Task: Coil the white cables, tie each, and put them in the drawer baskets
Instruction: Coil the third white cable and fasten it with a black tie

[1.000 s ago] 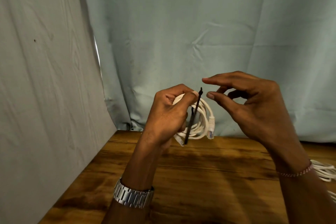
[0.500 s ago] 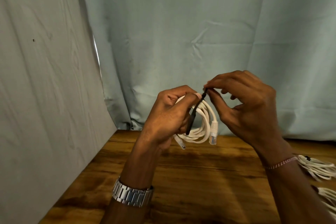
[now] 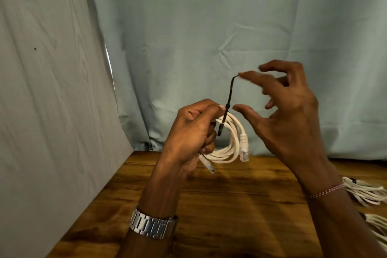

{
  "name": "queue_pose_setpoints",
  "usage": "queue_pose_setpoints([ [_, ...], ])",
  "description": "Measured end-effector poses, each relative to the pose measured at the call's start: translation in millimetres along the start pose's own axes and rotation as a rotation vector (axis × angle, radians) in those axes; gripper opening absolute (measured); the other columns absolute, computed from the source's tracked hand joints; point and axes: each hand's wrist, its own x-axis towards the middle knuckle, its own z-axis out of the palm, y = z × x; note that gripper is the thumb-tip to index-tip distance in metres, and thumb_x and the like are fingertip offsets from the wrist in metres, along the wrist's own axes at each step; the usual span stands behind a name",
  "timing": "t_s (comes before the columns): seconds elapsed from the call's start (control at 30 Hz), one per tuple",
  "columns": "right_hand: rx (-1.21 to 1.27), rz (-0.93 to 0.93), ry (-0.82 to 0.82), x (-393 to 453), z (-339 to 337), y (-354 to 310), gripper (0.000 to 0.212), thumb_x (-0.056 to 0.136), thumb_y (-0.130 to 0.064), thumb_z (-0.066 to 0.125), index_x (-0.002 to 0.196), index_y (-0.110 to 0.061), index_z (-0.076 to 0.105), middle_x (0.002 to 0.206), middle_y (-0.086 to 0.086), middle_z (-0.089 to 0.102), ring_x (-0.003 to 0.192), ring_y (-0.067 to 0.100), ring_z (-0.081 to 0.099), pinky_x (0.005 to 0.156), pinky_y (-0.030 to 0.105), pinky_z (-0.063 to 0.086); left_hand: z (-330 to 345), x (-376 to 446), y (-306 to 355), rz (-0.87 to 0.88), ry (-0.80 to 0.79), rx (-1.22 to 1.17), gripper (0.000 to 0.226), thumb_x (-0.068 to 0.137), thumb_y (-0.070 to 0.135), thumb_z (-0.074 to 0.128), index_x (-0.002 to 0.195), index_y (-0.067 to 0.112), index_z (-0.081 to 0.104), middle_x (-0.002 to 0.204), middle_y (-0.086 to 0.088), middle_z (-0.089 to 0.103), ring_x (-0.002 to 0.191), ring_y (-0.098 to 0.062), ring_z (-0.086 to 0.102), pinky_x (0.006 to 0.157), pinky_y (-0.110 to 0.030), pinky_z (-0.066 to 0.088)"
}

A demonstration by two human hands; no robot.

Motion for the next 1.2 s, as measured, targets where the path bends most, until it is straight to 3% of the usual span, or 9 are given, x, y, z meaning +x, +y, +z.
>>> queue_pose_setpoints([
  [0.1,-0.047,-0.114,0.022,-3,4,-6,0.059,0.082,-0.026,0.083,0.137,-0.021,0.062,0.132,0.015,0.054,0.101,0.027,0.056,0.065,0.040,0.057,2,1,-2,-0.017,0.007,-0.008,0.025,0.100,0.017,0.052,0.079,0.012,0.064,0.051,-0.001,0.027,0.042,-0.012,0.020,0.044,-0.026,0.018],
  [0.2,-0.055,-0.170,0.059,-4,9,-6,0.049,0.088,-0.026,0.077,0.135,-0.021,0.064,0.128,0.018,0.056,0.099,0.027,0.056,0.068,0.035,0.053,3,1,-2,-0.031,0.006,-0.020,0.031,0.100,0.017,0.051,0.072,0.016,0.065,0.051,-0.001,0.026,0.042,-0.013,0.019,0.044,-0.024,0.018],
  [0.37,-0.029,-0.189,0.122,-7,13,-1,0.028,0.090,-0.021,0.077,0.117,-0.014,0.075,0.117,0.020,0.062,0.089,0.024,0.060,0.068,0.028,0.050,4,1,-2,-0.040,0.000,-0.048,0.034,0.100,0.018,0.052,0.069,0.018,0.066,0.050,-0.001,0.029,0.042,-0.013,0.019,0.043,-0.024,0.018],
  [0.5,-0.022,-0.191,0.145,-9,15,5,0.012,0.090,-0.017,0.078,0.095,-0.006,0.079,0.113,0.018,0.066,0.083,0.025,0.063,0.062,0.035,0.053,5,1,-1,-0.045,-0.013,-0.066,0.037,0.099,0.018,0.052,0.064,0.021,0.065,0.052,-0.002,0.028,0.042,-0.012,0.019,0.042,-0.023,0.017],
  [0.6,-0.033,-0.127,0.152,-9,18,12,0.011,0.090,-0.019,0.077,0.094,-0.008,0.079,0.113,0.016,0.065,0.086,0.024,0.062,0.064,0.029,0.050,5,1,-1,-0.046,-0.017,-0.082,0.037,0.098,0.018,0.054,0.062,0.021,0.060,0.050,0.001,0.027,0.040,-0.011,0.018,0.041,-0.020,0.016],
  [0.8,0.007,0.072,0.086,-7,21,23,0.022,0.084,-0.030,0.081,0.101,-0.015,0.079,0.109,0.010,0.064,0.090,0.027,0.063,0.064,0.045,0.057,5,2,-3,-0.044,-0.017,-0.073,0.034,0.097,0.017,0.054,0.065,0.018,0.062,0.047,0.002,0.025,0.039,-0.011,0.018,0.040,-0.020,0.018],
  [0.93,0.032,-0.060,0.033,-4,13,11,0.042,0.081,-0.029,0.086,0.118,-0.014,0.073,0.122,0.012,0.062,0.097,0.027,0.062,0.069,0.042,0.058,4,3,-4,-0.061,0.013,-0.076,0.029,0.099,0.017,0.053,0.071,0.016,0.064,0.049,0.001,0.025,0.041,-0.012,0.018,0.041,-0.022,0.017],
  [1.07,0.050,-0.234,0.033,-5,10,1,0.023,0.086,-0.017,0.080,0.108,-0.010,0.077,0.119,0.011,0.068,0.093,0.023,0.065,0.071,0.037,0.057,4,4,-4,-0.076,0.030,-0.085,0.027,0.099,0.018,0.053,0.075,0.015,0.065,0.049,0.001,0.024,0.042,-0.012,0.018,0.043,-0.024,0.016],
  [1.2,0.184,-0.229,0.033,-6,15,5,0.014,0.088,-0.010,0.078,0.102,-0.005,0.078,0.099,0.007,0.077,0.090,0.017,0.073,0.078,0.035,0.060,4,4,-5,-0.083,0.030,-0.101,0.029,0.099,0.017,0.054,0.071,0.016,0.062,0.049,0.001,0.022,0.040,-0.011,0.016,0.042,-0.023,0.014],
])
